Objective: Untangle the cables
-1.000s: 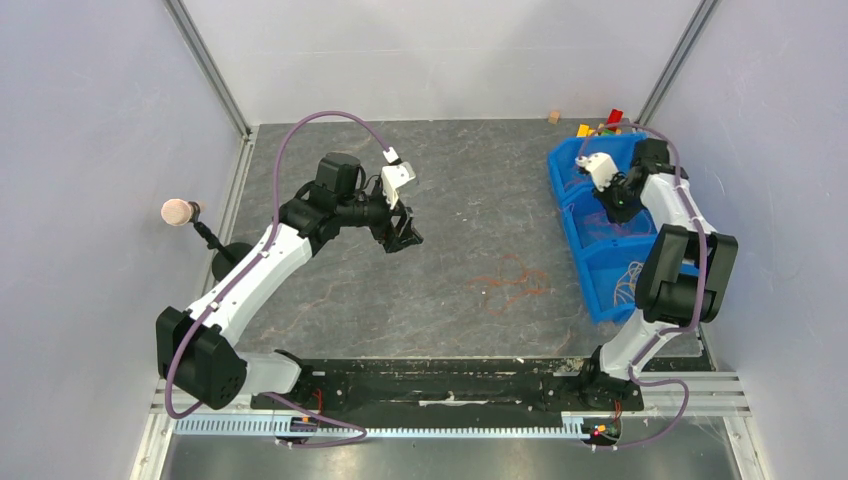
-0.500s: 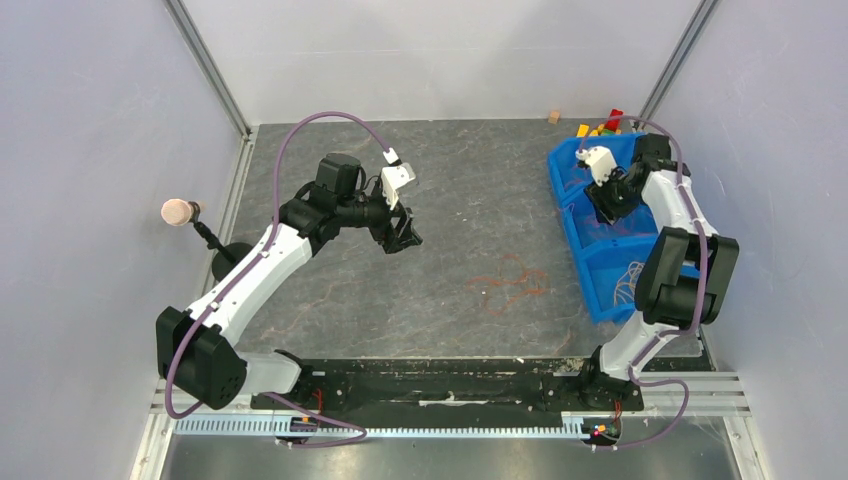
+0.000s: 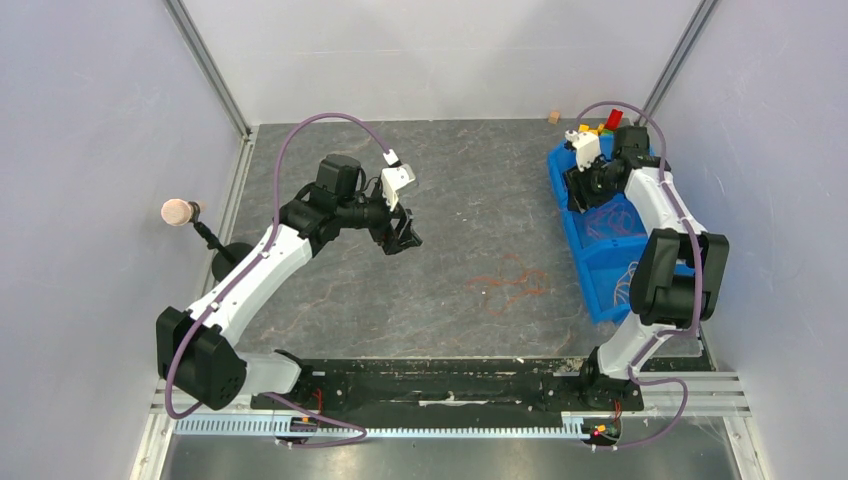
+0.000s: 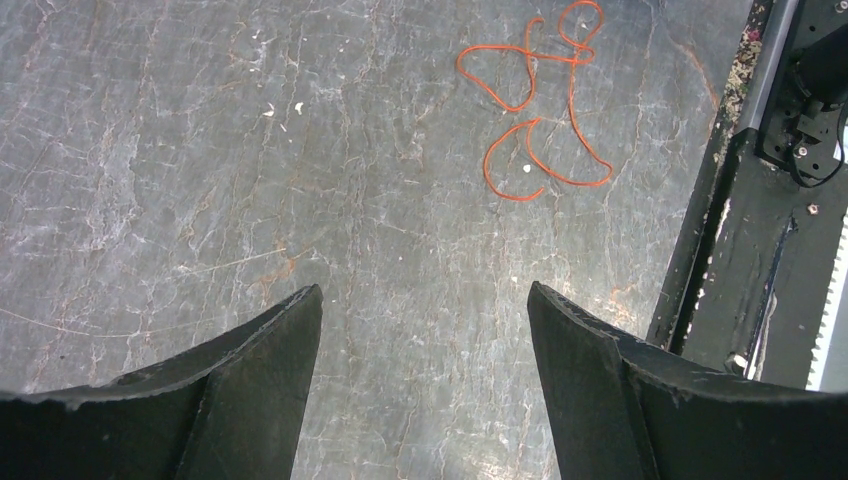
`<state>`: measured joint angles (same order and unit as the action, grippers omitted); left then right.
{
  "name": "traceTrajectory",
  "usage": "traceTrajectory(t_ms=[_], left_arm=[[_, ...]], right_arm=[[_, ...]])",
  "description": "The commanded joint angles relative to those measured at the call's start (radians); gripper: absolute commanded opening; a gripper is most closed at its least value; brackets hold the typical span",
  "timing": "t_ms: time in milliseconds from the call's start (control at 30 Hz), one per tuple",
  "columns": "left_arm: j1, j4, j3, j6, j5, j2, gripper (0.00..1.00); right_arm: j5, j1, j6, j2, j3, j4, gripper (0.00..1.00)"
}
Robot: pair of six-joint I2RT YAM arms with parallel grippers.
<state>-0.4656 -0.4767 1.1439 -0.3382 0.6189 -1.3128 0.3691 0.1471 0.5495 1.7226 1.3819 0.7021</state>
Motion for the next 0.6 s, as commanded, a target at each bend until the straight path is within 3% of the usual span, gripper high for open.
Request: traceTrajectory(t_ms=[0, 300, 500, 567], left_arm=[[0.008, 0.027, -0.010, -0.016, 0.004, 0.034, 0.81], [0.008, 0.030, -0.017, -0.015, -0.001, 0.041, 0.81], [0.008, 0.036, -0.012, -0.011, 0.002, 0.035, 0.81], [0.010, 0.036, -0.013, -0.011, -0.001, 0.037, 0.81]], right_arm=[[0.001, -0.012, -0.149, 0.033, -0.021, -0.129, 0.53], [-0.052, -0.017, -0.225, 0.049, -0.084, -0.214, 0.35], [-0.082, 0.003, -0.167, 0.049, -0.092, -0.184, 0.00], [-0.083, 0.037, -0.140, 0.026, -0.091, -0.172, 0.00]])
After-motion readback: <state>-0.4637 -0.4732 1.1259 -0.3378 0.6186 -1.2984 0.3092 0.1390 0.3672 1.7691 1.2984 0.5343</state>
